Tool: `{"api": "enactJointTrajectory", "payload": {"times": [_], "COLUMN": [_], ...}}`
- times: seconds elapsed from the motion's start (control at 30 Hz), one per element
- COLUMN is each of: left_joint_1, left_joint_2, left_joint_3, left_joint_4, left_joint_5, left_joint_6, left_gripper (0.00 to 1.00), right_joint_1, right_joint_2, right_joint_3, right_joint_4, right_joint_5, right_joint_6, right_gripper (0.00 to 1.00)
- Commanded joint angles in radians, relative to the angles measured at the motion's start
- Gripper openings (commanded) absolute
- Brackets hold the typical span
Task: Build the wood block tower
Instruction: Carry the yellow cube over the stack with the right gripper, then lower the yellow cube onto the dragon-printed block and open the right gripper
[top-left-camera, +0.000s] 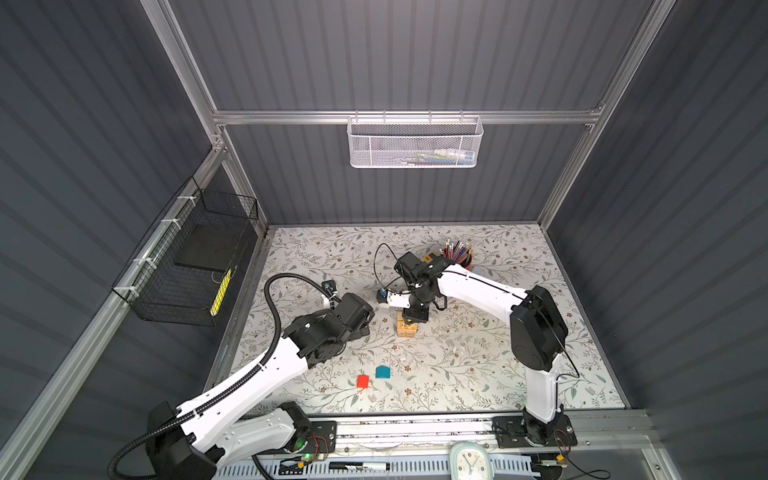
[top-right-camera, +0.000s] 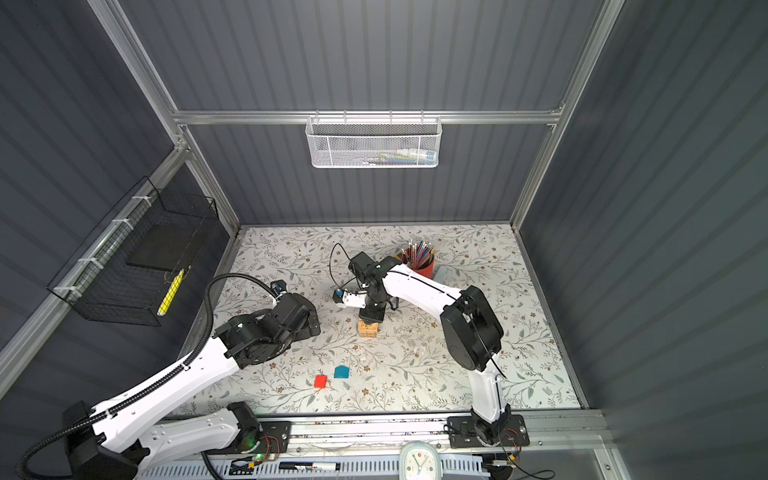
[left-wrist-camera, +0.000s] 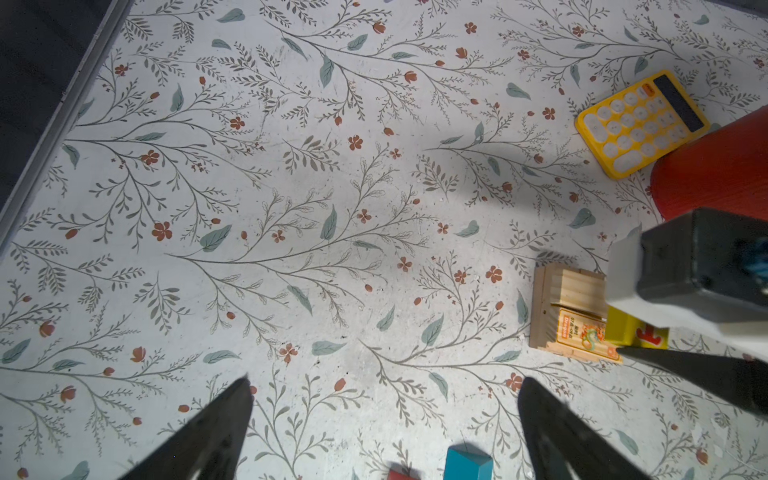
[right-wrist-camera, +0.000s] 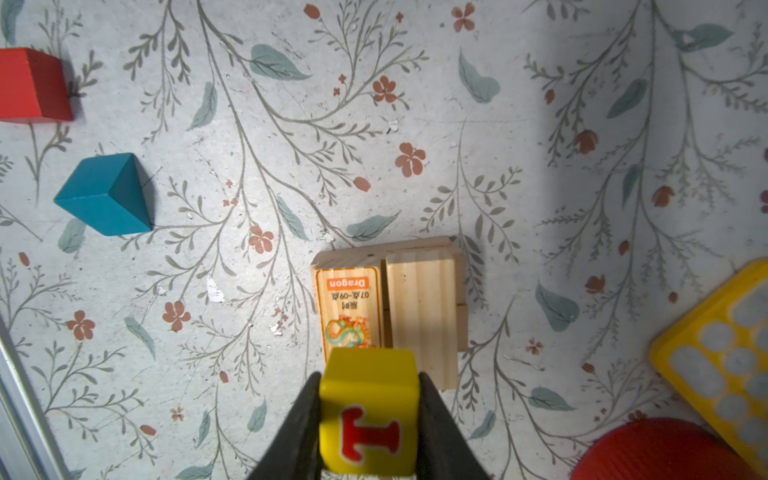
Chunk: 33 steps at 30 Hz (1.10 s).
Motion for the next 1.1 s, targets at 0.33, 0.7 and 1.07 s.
{"api": "enactJointTrajectory", "payload": {"times": [0.33, 0.7, 1.07], "left_joint_1": [0.007, 0.006, 0.007], "left_joint_2": [-0.012, 0.01, 0.002], "left_joint_3": [0.001, 0.011, 0.013], "left_joint_4": [-0.026, -0.028, -0.024], "left_joint_5": [-0.043, -0.036, -0.038], "left_joint_6": [-0.021, -0.016, -0.016], "left_gripper": [1.0, 1.0, 0.99], "right_joint_1": [0.003, 0.003, 0.003], "right_joint_2": [0.051, 0.055, 0.057], "right_joint_3": [0.007, -0.002, 0.012], "right_joint_4": [0.036, 0.039, 0.03], "right_joint_5": [0.01, 0.006, 0.0], "right_joint_6": [-0.036, -0.046, -0.044], "right_gripper": [0.34, 0.37, 0.41]}}
